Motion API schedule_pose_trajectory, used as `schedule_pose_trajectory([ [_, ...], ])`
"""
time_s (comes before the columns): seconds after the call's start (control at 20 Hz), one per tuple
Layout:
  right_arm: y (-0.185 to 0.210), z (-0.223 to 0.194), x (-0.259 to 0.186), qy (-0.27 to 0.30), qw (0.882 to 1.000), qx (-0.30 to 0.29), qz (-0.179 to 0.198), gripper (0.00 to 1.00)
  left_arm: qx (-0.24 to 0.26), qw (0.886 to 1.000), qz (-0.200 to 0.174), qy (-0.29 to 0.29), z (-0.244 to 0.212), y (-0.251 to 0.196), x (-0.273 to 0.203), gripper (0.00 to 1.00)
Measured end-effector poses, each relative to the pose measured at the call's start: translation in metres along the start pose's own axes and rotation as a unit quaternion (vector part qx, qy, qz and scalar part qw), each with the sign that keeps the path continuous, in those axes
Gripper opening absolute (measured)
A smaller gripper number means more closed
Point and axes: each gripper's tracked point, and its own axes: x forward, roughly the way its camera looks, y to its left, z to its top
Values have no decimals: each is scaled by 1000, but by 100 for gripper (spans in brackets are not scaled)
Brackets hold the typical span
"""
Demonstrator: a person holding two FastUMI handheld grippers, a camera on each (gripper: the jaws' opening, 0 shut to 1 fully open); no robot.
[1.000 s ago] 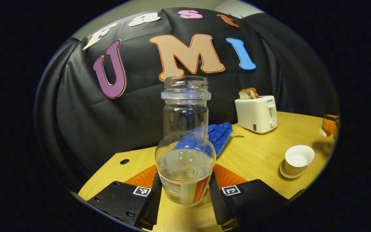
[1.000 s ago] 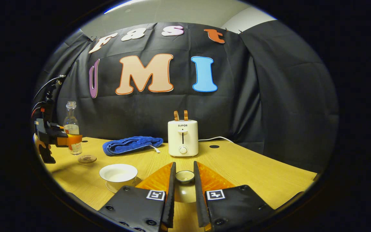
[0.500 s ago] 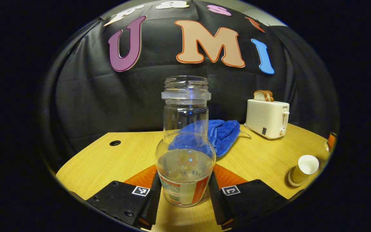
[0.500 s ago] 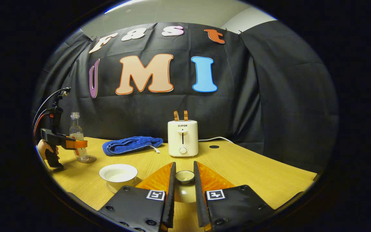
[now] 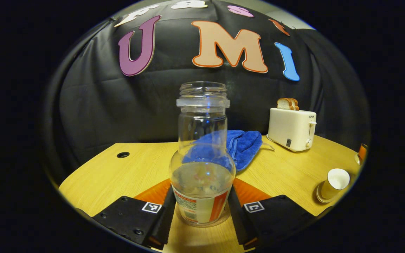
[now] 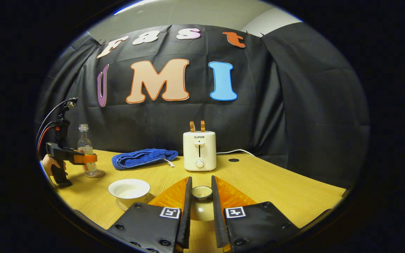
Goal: Open the teacup lid with one hand, grasp the water bottle and pour water into the teacup with the other hand; after pouring, place the water bottle on the coaster and then close the teacup lid.
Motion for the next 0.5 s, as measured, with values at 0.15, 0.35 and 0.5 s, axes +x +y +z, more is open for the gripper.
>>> schedule_pose_trajectory([
  [0.15,0,-1,0,-1,1000,0,0,31,-2,1000,5,1,-2,2,1,72],
  [0.35,0,0,0,-3,1000,0,0,33,-6,1000,3,1,-2,0,0,79],
  [0.5,1,0,0,-3,1000,0,2,33,-3,1000,9,-8,1,1,-2,78],
])
